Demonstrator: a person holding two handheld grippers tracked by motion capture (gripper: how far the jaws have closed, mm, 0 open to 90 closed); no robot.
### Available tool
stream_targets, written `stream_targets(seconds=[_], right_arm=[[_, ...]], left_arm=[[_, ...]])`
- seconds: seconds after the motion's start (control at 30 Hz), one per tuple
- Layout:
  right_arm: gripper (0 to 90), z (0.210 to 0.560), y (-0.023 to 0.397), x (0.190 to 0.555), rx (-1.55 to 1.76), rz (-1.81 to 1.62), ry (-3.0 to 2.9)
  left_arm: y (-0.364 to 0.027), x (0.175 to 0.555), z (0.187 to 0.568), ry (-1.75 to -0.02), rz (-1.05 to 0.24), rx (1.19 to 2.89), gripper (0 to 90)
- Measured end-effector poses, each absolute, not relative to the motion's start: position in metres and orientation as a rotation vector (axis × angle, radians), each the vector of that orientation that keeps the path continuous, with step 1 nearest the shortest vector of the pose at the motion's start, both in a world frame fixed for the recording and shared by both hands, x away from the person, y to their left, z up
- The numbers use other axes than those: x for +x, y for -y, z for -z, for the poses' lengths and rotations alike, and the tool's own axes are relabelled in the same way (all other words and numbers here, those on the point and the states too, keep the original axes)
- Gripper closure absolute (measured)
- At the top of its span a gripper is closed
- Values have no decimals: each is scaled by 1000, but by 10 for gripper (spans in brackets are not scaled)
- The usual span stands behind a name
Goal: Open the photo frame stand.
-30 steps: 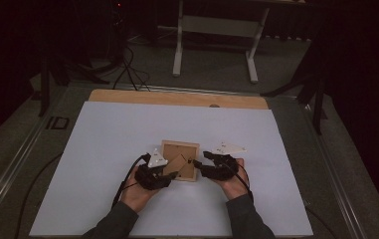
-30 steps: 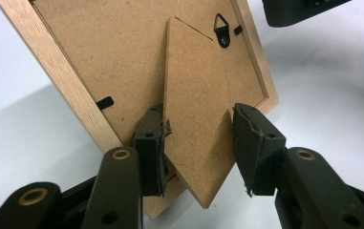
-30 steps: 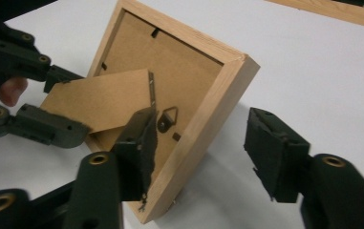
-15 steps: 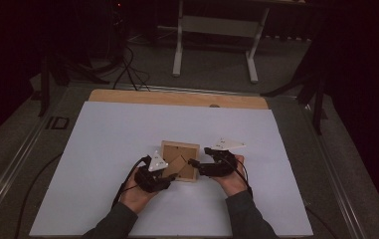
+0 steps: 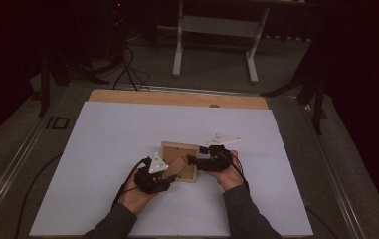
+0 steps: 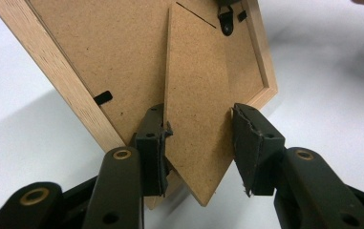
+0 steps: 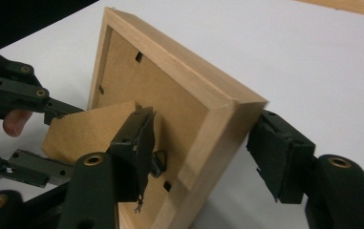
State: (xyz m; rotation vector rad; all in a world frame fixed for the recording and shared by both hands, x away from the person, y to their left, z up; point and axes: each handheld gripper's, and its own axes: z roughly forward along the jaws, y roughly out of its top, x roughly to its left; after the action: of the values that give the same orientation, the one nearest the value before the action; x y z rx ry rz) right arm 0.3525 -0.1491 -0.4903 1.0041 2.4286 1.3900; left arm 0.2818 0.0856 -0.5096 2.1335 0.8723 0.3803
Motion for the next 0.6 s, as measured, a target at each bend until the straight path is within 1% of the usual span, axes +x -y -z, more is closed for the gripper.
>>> stream_targets(seconds=[0.13, 0.27, 0.4, 0.5, 0.57, 0.6], right_arm=[[429, 493, 146, 353, 997, -1388, -2435], [436, 493, 146, 351, 991, -1395, -2432], [440, 493, 147, 349, 972, -1396, -2424], [447, 493, 148, 347, 954, -1392, -2423], [450, 493, 148, 346, 954, -1396, -2423], [453, 493, 148, 346, 952, -1398, -2422]], left_arm=[[-86, 282, 509, -872, -365, 2134, 588], [-89, 284, 509, -870, -314, 2119, 587], [-96, 290, 509, -898, -169, 2064, 580], [-100, 294, 509, -935, -79, 2019, 620], [-102, 295, 508, -942, -64, 2016, 661], [-102, 295, 509, -943, -60, 2015, 667]])
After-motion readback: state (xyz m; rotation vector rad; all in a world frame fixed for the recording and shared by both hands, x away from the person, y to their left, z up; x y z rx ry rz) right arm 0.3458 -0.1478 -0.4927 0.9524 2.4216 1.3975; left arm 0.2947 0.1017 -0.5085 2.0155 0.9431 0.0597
